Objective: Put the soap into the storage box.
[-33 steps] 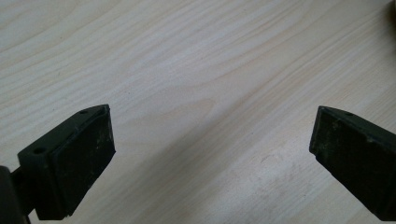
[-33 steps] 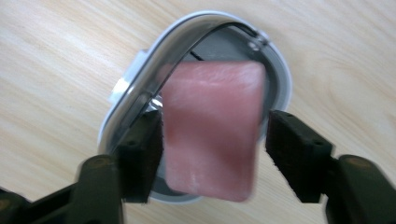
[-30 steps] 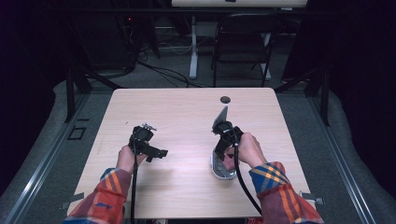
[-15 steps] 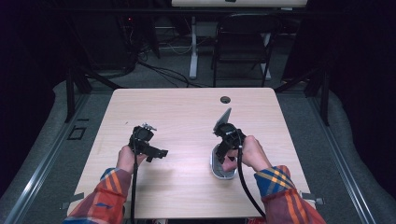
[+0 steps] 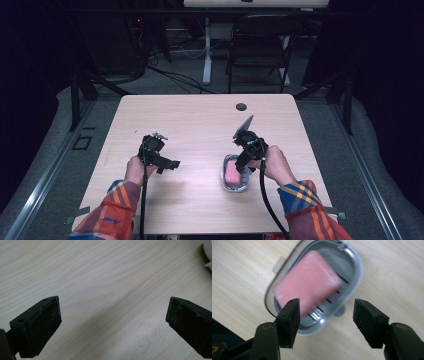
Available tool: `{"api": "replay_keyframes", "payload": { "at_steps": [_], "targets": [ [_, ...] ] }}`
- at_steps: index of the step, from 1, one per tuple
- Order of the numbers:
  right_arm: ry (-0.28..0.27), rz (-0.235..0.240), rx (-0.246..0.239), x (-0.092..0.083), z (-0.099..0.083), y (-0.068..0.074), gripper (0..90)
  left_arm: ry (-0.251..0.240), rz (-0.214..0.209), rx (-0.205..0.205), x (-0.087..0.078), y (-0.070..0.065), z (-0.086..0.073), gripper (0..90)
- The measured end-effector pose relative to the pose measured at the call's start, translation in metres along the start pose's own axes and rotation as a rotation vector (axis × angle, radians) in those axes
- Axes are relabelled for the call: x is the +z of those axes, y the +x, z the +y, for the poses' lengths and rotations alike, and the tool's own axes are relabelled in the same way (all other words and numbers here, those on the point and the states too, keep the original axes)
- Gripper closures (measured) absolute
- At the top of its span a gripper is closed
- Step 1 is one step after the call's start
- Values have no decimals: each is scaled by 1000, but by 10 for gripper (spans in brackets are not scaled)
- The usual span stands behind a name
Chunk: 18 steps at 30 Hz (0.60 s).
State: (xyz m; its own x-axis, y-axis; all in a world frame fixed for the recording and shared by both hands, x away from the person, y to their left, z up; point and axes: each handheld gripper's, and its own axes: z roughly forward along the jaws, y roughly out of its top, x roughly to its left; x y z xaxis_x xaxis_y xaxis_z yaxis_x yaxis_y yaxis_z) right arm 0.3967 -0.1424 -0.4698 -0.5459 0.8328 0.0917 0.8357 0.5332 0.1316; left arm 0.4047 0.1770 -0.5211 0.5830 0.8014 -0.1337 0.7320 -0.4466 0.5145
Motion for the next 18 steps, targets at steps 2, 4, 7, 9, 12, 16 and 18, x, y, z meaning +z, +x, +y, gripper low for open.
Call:
{"api": "replay_keyframes", "payload": {
  "at_steps": [2, 4, 7, 9, 12, 16, 18],
  "targets": [
    [-2, -7, -12, -2, -1, -2, 370, -2, -1, 0, 0, 0, 0, 0],
    [-18, -13, -24, -7, -5, -7, 352, -3, -2, 0, 0, 0, 0, 0],
    [-41, -26, -30, -9, -8, -9, 341, -4, -4, 0, 0, 0, 0, 0],
    [-56, -33, -41, -12, -11, -13, 318, -5, -4, 1, 0, 0, 0, 0],
    [-102, -32, -43, -17, -18, -18, 292, -8, -7, 0, 0, -1, 0, 0],
    [-115, -30, -62, -24, -26, -26, 244, -10, -9, 5, 0, -1, 0, 0],
    [-138, -53, -65, -27, -32, -30, 227, -11, -10, 5, 0, -1, 0, 0]
  ]
}}
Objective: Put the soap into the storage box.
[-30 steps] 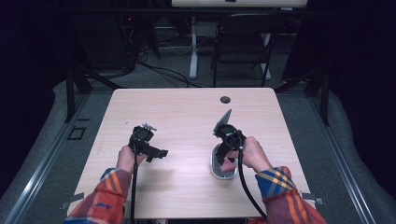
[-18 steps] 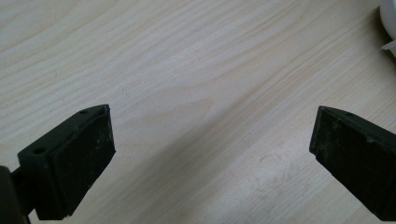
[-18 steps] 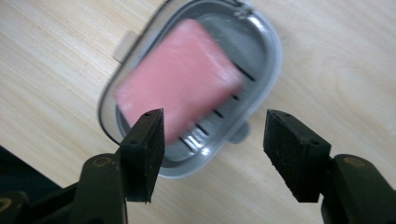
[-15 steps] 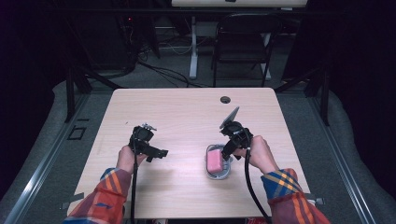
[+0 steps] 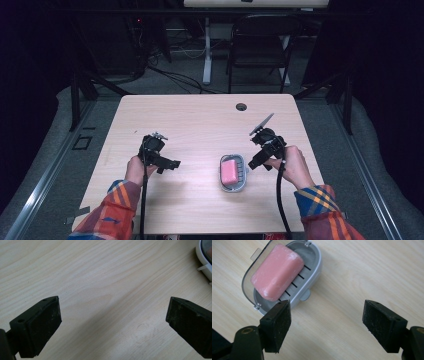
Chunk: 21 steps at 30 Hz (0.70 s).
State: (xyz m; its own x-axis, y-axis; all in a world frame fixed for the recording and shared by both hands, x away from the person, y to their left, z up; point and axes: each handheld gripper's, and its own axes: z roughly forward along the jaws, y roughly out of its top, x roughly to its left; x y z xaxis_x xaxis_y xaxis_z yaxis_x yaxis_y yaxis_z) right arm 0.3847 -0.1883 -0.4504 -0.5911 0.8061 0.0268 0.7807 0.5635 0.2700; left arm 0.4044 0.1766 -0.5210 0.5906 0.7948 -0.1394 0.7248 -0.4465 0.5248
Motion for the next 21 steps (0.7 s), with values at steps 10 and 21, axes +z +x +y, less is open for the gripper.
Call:
{"api": "replay_keyframes", "payload": {
  "at_steps": [10, 21],
  "targets": [
    [-140, -20, 5, -17, -32, -15, 134, 1, 1, 3, 0, -1, 0, 0],
    [-223, -36, 33, -21, -69, -37, 0, 0, 5, 0, 0, 0, 0, 0]
  ]
}}
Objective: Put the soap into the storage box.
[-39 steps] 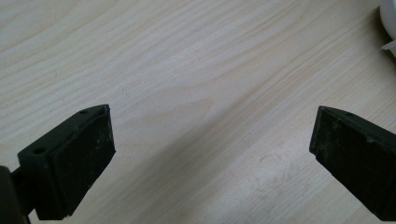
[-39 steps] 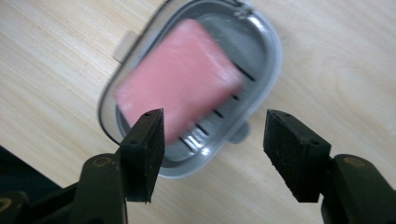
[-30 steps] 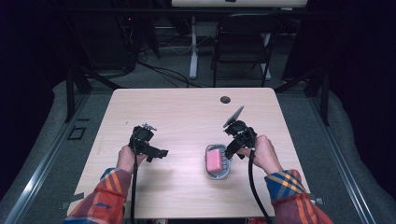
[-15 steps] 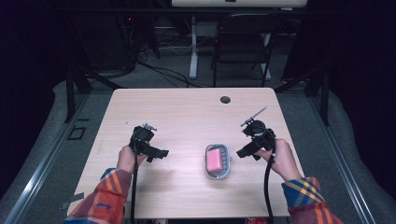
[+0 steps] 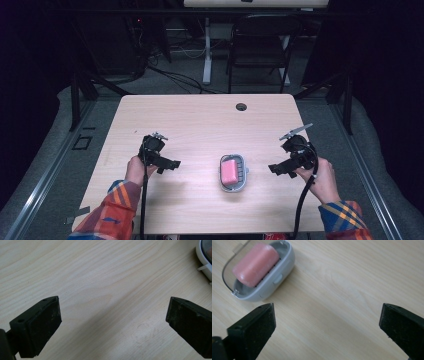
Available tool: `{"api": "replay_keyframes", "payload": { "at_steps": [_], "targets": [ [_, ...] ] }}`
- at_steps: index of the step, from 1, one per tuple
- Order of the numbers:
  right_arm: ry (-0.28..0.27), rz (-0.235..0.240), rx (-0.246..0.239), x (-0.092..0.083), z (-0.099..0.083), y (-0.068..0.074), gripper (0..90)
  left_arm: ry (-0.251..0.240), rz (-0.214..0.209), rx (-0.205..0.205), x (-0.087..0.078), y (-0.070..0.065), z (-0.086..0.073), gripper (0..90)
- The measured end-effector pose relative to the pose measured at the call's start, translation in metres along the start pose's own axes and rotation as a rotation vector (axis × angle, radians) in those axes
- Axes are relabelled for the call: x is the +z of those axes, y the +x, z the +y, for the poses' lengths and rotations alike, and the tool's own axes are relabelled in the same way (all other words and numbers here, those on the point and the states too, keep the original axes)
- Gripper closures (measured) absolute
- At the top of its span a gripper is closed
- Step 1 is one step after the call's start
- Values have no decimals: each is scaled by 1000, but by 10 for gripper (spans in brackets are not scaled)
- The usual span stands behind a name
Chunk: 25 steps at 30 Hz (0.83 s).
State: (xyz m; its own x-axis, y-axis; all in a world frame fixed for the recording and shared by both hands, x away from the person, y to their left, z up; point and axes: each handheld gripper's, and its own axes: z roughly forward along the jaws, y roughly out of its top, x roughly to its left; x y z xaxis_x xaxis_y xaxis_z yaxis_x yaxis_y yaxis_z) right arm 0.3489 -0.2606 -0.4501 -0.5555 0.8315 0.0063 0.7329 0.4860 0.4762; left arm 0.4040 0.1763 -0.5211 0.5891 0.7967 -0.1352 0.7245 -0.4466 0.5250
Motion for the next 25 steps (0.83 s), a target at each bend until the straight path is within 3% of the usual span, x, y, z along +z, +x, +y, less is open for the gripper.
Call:
{"api": "replay_keyframes", "payload": {
  "at_steps": [8, 14, 15, 17, 19, 24, 25],
  "targets": [
    [-9, -3, 29, 5, -34, -20, 0, -1, -3, -3, 0, 0, 0, 0],
    [-23, -1, 46, 16, -57, -26, 0, -1, -2, -1, 1, 1, 0, 0],
    [-44, 18, 54, 19, -61, -26, 0, -2, -3, -1, 1, 1, 0, 0],
    [-32, 24, 63, 22, -64, -26, 0, -2, -3, 2, 1, 1, 0, 0],
    [30, 29, 28, 30, -69, -26, 0, -3, -6, 5, 1, 0, 0, 0],
    [36, 23, 17, 32, -67, -22, 0, -12, -14, 8, 1, 0, 0, 0],
    [43, 12, -7, 29, -63, -18, 0, -17, -18, 8, 1, 0, 0, 0]
  ]
}}
